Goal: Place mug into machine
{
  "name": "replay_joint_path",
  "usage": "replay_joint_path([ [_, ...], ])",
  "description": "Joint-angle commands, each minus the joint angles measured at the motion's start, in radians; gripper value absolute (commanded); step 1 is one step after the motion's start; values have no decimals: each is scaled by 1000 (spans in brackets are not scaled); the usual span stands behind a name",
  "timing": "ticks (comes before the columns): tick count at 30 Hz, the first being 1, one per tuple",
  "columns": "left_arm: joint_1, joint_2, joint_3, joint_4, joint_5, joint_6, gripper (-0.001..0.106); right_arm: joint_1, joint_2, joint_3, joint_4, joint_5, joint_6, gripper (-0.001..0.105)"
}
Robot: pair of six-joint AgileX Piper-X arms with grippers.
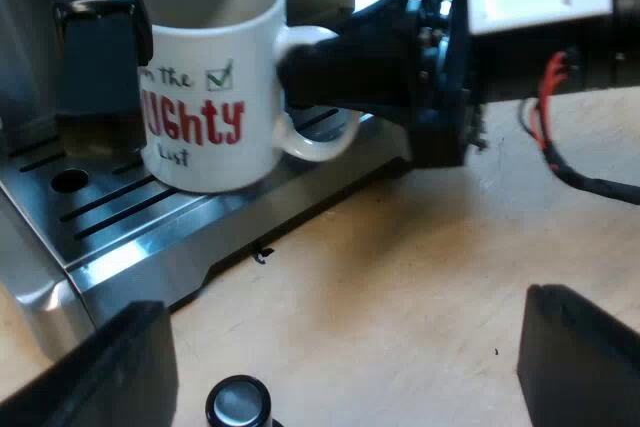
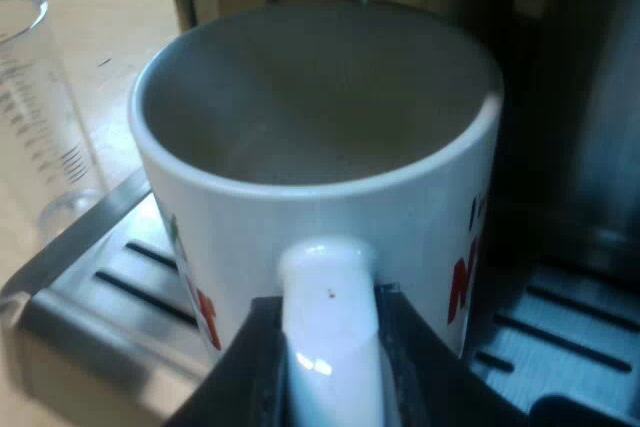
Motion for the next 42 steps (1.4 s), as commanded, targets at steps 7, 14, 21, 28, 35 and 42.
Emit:
replay_joint_path([
  [7, -1, 0, -2, -10, 13, 5, 72, 2, 69, -119, -29, 55, -9, 0],
  [14, -1, 0, -2, -10, 13, 5, 72, 2, 97, -133, -27, 58, -9, 0],
  [21, -1, 0, -2, -10, 13, 5, 72, 2, 115, -133, -32, 58, -9, 0],
  [28, -1, 0, -2, -10, 13, 5, 72, 2, 115, -133, -49, 24, -9, 0],
  [35, -1, 0, -2, -10, 13, 5, 72, 2, 115, -133, -55, 24, -9, 1],
  [42, -1, 0, -2, -10, 13, -11, 72, 2, 115, -133, -63, 24, -9, 40],
])
